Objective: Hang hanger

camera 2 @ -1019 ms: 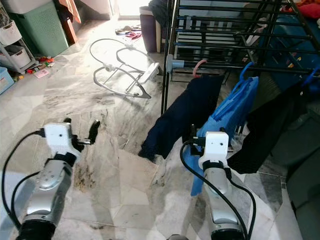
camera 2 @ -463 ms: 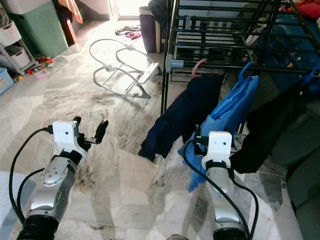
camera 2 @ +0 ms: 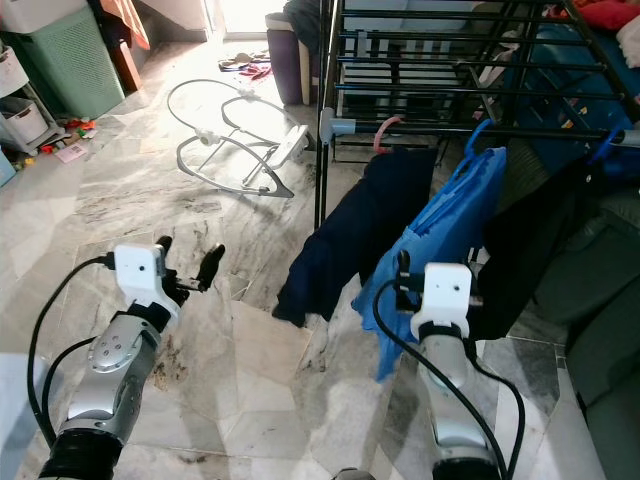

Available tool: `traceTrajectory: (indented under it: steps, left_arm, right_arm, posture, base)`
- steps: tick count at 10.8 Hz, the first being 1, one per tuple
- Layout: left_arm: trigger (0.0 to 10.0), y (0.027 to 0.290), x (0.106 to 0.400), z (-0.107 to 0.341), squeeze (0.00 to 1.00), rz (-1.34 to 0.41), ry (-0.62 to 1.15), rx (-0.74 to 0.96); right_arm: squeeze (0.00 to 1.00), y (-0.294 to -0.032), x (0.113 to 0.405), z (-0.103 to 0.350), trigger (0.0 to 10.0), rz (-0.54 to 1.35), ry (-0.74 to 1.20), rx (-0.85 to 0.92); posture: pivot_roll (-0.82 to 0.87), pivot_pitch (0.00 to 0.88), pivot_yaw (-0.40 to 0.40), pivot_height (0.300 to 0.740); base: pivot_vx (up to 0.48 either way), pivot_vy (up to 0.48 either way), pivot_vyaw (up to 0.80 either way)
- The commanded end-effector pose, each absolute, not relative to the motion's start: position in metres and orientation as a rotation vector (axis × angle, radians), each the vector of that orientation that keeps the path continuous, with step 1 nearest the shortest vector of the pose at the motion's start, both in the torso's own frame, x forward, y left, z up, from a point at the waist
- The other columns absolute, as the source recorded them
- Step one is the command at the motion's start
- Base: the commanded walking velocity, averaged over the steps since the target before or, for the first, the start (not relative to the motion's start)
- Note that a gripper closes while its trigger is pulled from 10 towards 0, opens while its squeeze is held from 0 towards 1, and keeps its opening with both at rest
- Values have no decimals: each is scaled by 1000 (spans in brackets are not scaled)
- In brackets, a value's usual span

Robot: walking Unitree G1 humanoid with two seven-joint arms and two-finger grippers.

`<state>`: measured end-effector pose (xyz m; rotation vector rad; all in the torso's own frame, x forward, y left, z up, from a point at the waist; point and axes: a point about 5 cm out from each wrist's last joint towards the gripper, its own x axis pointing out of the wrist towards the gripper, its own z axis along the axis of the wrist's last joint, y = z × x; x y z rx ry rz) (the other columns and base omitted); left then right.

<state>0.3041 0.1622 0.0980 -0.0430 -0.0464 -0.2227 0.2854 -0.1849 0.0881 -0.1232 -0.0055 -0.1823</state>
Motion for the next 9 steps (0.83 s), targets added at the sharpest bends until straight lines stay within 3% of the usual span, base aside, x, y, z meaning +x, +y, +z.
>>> traceTrajectory:
  steps: [1, 7, 9]
  left_arm:
    - [10000, 161, 306, 99, 0, -229, -47, -31]
    - [10000, 155, 309, 91, 0, -274, -5, -20]
    - [10000, 155, 314, 95, 0, -287, -13, -27]
  right_arm:
    - [0, -185, 284, 89, 10000, -189, -6, -124]
    - [0, -188, 284, 90, 10000, -210, -3, -135]
    - [0, -190, 282, 89, 10000, -221, 0, -141]
  posture:
    - [-276, 76, 48, 740]
    - [-292, 80, 51, 740]
    - [-305, 83, 54, 740]
  base:
    - [0, 0, 0]
    - [0, 0, 0]
    - [0, 0, -800]
